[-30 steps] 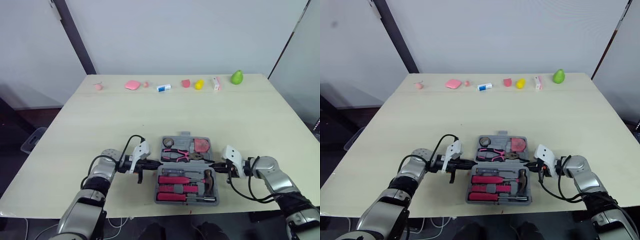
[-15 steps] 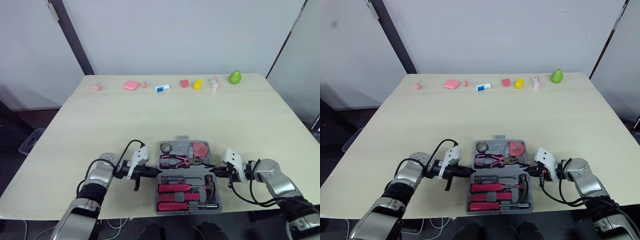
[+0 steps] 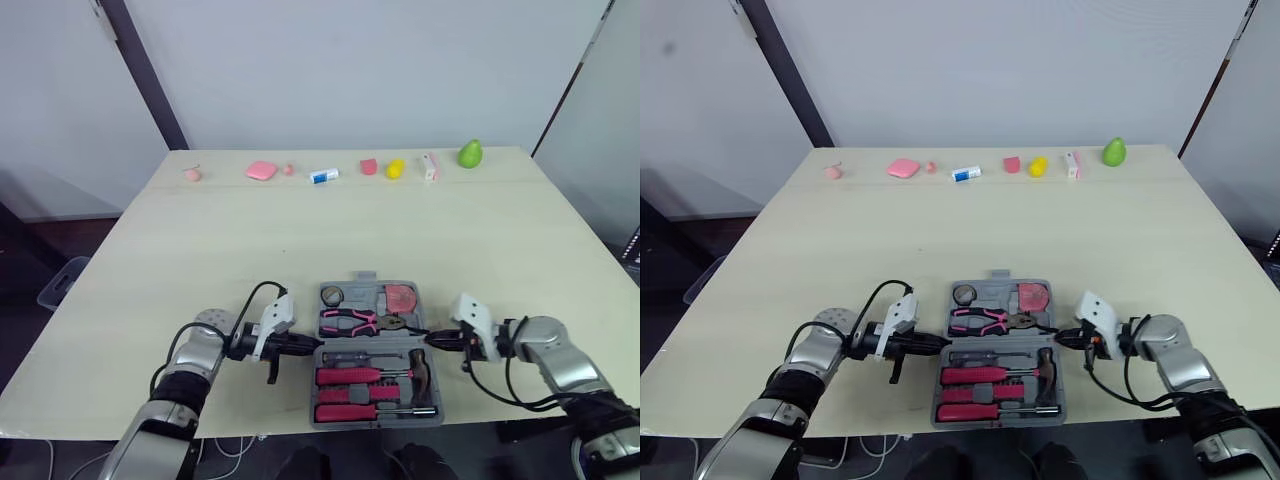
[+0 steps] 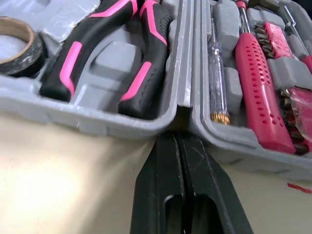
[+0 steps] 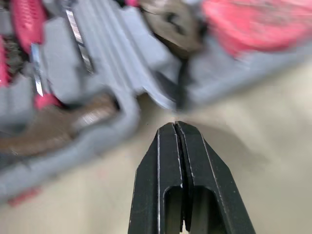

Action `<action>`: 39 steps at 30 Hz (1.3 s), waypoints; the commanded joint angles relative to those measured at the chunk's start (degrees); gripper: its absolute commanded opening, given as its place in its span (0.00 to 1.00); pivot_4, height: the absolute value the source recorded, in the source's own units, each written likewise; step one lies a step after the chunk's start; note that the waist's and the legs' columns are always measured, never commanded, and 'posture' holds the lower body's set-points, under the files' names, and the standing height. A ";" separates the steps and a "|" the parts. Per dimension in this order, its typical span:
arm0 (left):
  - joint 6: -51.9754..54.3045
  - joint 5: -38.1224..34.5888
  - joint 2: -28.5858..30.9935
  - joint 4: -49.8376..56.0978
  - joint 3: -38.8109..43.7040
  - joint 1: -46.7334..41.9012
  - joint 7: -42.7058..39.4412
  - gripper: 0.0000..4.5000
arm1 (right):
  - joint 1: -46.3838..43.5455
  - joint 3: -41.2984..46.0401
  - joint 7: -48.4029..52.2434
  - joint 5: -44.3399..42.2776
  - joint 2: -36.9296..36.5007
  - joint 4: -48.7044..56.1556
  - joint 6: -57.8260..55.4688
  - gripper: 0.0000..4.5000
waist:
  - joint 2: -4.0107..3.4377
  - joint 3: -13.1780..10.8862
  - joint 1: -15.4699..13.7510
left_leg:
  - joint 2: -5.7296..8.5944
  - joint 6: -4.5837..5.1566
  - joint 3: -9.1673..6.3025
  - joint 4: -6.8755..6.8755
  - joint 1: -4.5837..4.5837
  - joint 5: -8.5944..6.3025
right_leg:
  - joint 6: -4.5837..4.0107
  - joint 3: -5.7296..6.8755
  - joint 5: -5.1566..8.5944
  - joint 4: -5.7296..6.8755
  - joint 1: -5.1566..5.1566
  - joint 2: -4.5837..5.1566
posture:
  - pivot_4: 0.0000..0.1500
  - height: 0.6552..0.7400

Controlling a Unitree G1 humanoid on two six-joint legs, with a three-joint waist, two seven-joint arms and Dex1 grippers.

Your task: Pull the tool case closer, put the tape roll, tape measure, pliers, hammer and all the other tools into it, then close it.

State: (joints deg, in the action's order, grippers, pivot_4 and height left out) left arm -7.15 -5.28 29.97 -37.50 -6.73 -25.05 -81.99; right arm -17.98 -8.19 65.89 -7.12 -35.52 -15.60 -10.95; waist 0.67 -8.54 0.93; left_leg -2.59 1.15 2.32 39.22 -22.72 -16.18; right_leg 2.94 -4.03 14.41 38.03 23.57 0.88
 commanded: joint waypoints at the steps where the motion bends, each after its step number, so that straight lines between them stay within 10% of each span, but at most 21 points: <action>1: -4.82 -4.66 2.26 4.33 3.78 1.72 -1.46 0.00 | -0.04 4.13 0.64 -3.34 -2.22 1.93 -1.17 0.27 | 0.03 -0.02 -0.02 | -0.01 0.00 0.00 0.00 -0.01 0.00 | 0.00 0.00 0.00 0.01 0.02 0.00 | 1.00 1.00; 6: -3.54 -10.23 3.59 13.85 5.21 5.11 -3.44 0.00 | -2.61 7.08 0.21 -7.23 -2.07 -0.93 -7.40 0.87 | 0.03 -0.02 -0.11 | -0.02 0.00 0.05 0.02 -0.04 0.00 | 0.00 0.00 -0.01 0.02 0.03 0.04 | 1.00 1.00; 8: -2.09 -12.31 3.88 19.67 4.09 7.13 -4.90 0.00 | -4.77 7.82 -0.18 -9.75 -0.63 -2.18 -12.29 0.97 | 0.03 -0.02 -0.05 | -0.01 0.00 0.08 0.02 -0.04 0.00 | 0.01 -0.02 -0.01 0.01 0.03 0.04 | 1.00 1.00; 17: 5.57 -12.86 4.36 33.31 -4.65 13.78 -5.91 0.00 | -14.80 5.07 -1.10 -11.25 5.31 -10.70 -24.40 0.97 | 0.01 -0.04 -0.05 | -0.05 0.00 0.04 0.01 -0.03 0.00 | -0.01 0.00 -0.01 0.03 0.04 -0.01 | 1.00 1.00; 39: -2.26 -2.18 1.43 17.81 -13.77 9.37 -4.58 0.00 | -31.20 9.00 8.38 -10.89 19.80 -39.67 -22.51 0.97 | 0.00 0.00 1.67 | -0.08 0.00 0.19 -0.04 0.08 0.00 | -0.01 -0.08 -0.02 0.07 0.05 -0.01 | 1.00 1.00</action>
State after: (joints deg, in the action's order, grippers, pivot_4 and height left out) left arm -9.54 -8.82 31.35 -18.01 -19.21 -16.70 -87.06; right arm -47.41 0.27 70.22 -16.09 -16.99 -56.50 -34.51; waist 0.67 -8.54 2.59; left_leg -2.67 1.16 2.51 39.18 -22.64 -16.18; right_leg 2.93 -4.11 14.40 38.10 23.62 0.88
